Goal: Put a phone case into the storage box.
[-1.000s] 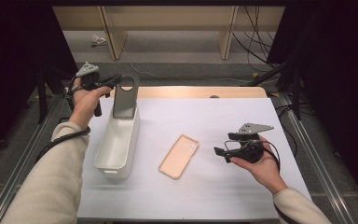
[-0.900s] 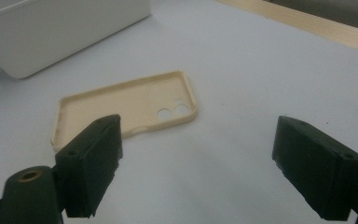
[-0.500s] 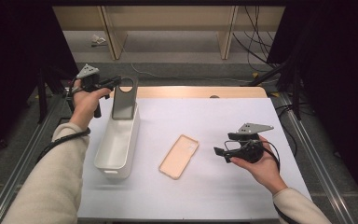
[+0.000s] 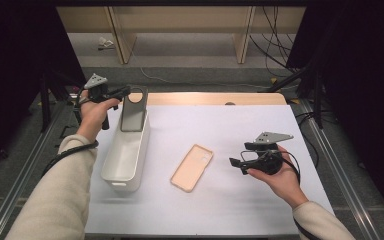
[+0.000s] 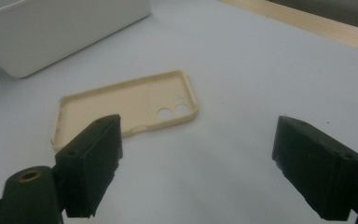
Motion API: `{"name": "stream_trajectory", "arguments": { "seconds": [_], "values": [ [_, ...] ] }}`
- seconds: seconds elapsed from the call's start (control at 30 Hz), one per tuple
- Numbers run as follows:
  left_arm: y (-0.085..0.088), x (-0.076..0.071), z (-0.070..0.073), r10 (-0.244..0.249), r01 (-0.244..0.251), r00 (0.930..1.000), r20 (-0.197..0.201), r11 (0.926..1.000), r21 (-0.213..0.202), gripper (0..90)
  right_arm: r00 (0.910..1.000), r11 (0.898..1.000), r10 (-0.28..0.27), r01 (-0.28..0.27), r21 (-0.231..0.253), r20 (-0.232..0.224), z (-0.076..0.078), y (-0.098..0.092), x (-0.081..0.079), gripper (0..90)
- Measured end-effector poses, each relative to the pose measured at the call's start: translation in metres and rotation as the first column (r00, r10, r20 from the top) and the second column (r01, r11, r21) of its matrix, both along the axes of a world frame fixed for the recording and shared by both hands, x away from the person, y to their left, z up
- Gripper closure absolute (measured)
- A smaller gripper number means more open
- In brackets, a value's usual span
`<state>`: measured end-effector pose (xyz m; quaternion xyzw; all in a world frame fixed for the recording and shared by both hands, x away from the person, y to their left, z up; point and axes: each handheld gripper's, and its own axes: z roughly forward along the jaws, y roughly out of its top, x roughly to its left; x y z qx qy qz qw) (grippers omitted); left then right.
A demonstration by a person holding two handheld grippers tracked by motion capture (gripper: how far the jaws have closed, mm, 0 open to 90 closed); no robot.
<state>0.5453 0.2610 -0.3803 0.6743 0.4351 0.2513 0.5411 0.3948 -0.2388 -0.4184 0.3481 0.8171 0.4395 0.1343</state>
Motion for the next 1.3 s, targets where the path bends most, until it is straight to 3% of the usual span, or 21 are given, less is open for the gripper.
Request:
{"name": "stream_trajectory", "arguments": {
  "seconds": [0.6,0.77,0.83,1.17,1.3],
  "values": [
    [0.003,0.002,-0.016,0.011,-0.012,0.9996,-0.026,0.9999,-0.01,80.6,1.0,1.0,0.0,0.0,-0.001,-0.002,0.0,0.0,0.0,16.8],
    [0.005,0.003,-0.017,0.019,-0.018,0.9992,-0.035,0.9998,0.012,78.1,1.0,1.0,0.002,-0.002,-0.001,0.0,0.0,0.001,0.0,16.8],
    [0.006,0.003,-0.02,0.024,-0.022,0.9985,-0.049,0.9985,0.051,76.6,1.0,1.0,0.0,0.0,-0.001,-0.001,0.0,0.0,0.0,16.8],
    [0.007,0.005,-0.025,0.046,-0.039,0.9963,-0.072,0.9948,0.094,71.4,1.0,1.0,0.002,-0.002,-0.003,-0.002,-0.001,0.001,0.0,16.7],
    [0.004,0.007,-0.024,0.088,-0.075,0.9912,-0.099,0.9891,0.126,61.2,1.0,1.0,0.002,-0.002,-0.003,-0.002,-0.001,0.001,0.0,16.7]
  ]
}}
